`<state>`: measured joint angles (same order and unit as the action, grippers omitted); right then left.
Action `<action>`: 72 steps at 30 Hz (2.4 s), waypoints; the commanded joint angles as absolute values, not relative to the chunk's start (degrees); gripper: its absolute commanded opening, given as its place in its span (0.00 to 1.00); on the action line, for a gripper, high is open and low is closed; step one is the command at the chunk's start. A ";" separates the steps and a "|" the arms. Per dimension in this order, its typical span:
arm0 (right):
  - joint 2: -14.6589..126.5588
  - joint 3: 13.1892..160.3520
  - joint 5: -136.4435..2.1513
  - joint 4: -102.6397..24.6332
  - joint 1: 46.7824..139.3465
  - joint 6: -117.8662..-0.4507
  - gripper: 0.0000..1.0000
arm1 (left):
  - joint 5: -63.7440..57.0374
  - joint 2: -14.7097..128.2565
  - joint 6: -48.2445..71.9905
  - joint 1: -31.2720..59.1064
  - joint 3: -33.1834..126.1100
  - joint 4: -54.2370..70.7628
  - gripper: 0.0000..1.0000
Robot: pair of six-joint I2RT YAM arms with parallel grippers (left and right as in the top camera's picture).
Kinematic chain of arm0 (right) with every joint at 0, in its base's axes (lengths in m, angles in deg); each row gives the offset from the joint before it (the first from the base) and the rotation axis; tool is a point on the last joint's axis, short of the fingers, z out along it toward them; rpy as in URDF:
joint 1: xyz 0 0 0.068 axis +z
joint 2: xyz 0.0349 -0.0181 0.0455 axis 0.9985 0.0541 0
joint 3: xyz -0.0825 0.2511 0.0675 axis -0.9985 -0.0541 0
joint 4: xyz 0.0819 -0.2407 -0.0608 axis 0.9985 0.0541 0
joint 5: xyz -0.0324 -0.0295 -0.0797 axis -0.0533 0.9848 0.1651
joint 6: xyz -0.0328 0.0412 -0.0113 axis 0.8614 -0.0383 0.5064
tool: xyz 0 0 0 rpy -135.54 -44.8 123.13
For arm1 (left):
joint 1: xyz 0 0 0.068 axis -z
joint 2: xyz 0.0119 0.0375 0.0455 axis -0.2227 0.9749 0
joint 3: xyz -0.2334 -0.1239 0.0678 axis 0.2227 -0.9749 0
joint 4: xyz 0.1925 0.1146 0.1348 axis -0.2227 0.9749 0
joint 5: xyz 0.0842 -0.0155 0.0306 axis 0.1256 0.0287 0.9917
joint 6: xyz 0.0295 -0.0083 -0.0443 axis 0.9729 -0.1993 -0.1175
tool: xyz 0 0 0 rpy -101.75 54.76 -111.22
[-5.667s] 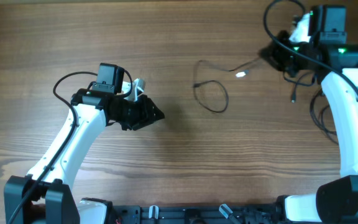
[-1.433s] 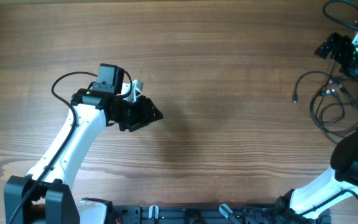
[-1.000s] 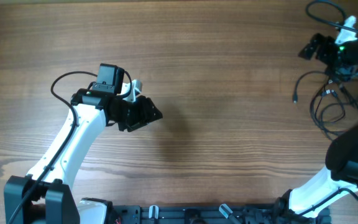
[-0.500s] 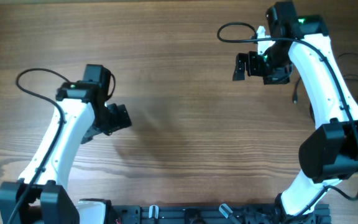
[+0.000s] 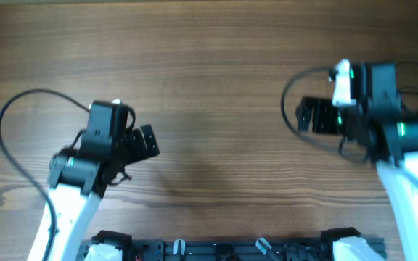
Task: Untangle cables
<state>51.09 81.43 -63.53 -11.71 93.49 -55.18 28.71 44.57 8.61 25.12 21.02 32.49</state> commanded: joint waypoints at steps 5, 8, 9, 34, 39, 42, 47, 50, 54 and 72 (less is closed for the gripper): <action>27.22 69.06 -61.63 -14.43 93.38 -57.85 1.00 | 29.28 33.77 8.69 25.40 17.79 31.18 1.00; 26.80 69.06 -61.63 -14.14 93.38 -57.87 1.00 | 29.26 34.25 8.69 25.40 17.79 31.53 1.00; 27.07 69.06 -61.63 -14.12 93.38 -57.87 1.00 | 29.26 34.47 8.69 25.40 17.79 31.51 1.00; 31.42 68.68 -61.63 -14.14 93.38 -57.87 1.00 | 29.26 34.62 8.69 25.40 17.79 31.51 1.00; 25.06 68.68 -61.63 -14.12 93.38 -57.87 1.00 | 29.28 34.62 8.69 25.40 17.79 31.51 1.00; 22.94 68.68 -58.83 -13.62 93.38 -57.83 1.00 | 29.28 34.62 8.69 25.40 17.79 31.51 1.00; 19.15 67.46 -58.22 -18.88 93.38 -57.24 1.00 | 29.28 34.62 8.69 25.40 17.79 31.51 1.00; 14.76 60.97 -58.30 -29.64 93.38 -57.19 1.00 | 29.26 34.62 8.69 25.40 17.79 31.51 1.00; 7.37 48.40 -62.41 -45.94 93.38 -57.26 1.00 | 29.26 34.62 8.69 25.40 17.79 31.51 1.00; -14.62 16.51 -63.38 -80.37 93.38 -57.24 1.00 | 29.26 34.62 8.69 25.40 17.79 31.51 1.00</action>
<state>-12.76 19.22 -62.74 -78.09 93.51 -57.21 28.73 34.71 8.61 25.21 18.16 31.60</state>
